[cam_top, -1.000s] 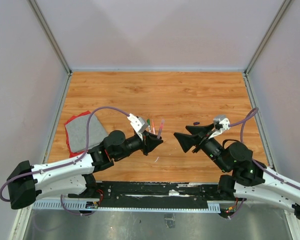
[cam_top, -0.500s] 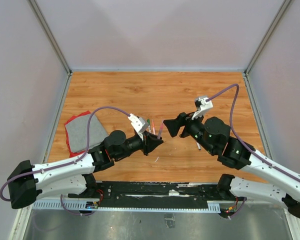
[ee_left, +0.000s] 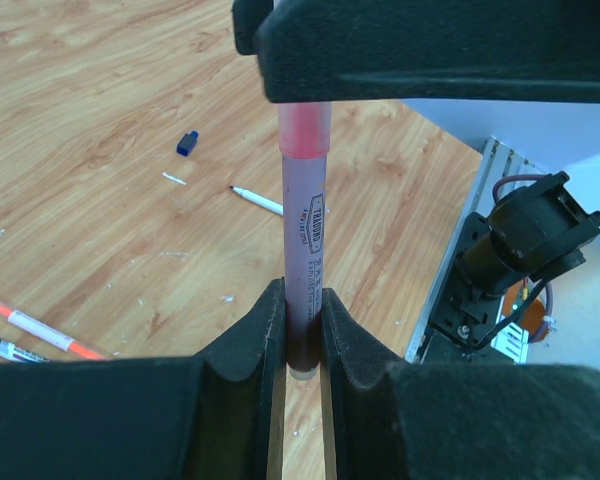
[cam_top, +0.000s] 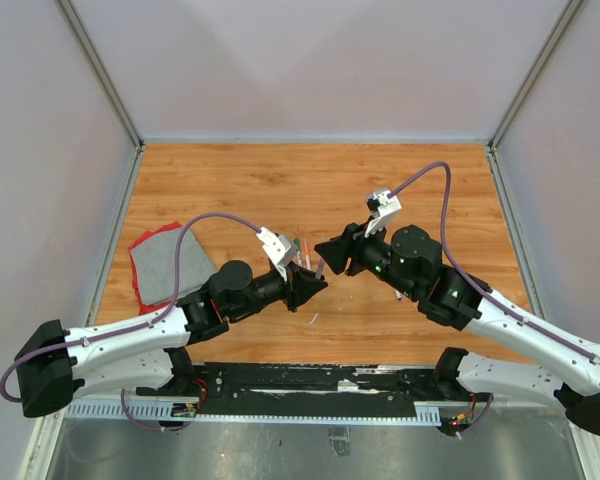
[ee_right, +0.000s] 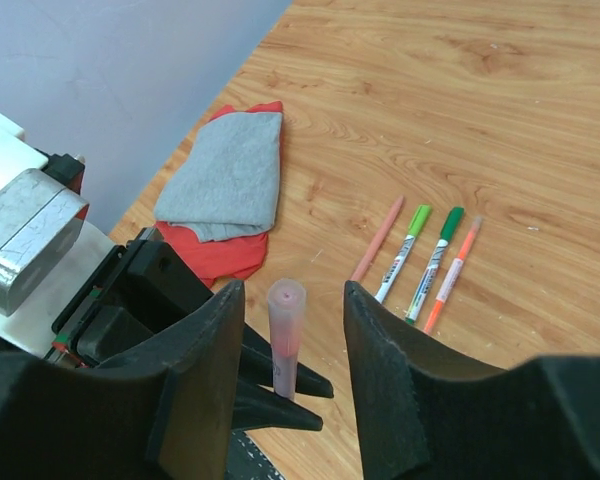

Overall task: Insert the pens into the pen caps
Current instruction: Insert the pen cap onto the pen.

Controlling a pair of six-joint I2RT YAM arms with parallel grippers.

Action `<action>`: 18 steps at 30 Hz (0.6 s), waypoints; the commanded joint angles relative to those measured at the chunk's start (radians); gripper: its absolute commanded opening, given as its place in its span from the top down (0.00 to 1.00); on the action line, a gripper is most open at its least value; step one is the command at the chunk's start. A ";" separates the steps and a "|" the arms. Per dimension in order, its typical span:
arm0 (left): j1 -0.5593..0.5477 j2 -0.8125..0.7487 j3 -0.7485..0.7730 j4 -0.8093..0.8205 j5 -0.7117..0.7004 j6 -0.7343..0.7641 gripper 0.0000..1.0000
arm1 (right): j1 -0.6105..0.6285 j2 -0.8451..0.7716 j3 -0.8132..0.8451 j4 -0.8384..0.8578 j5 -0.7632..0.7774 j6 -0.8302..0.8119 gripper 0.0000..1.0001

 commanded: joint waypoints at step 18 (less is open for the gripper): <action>0.001 -0.096 0.127 0.110 0.120 -0.062 0.99 | -0.029 -0.061 -0.179 0.072 -0.307 -0.058 1.00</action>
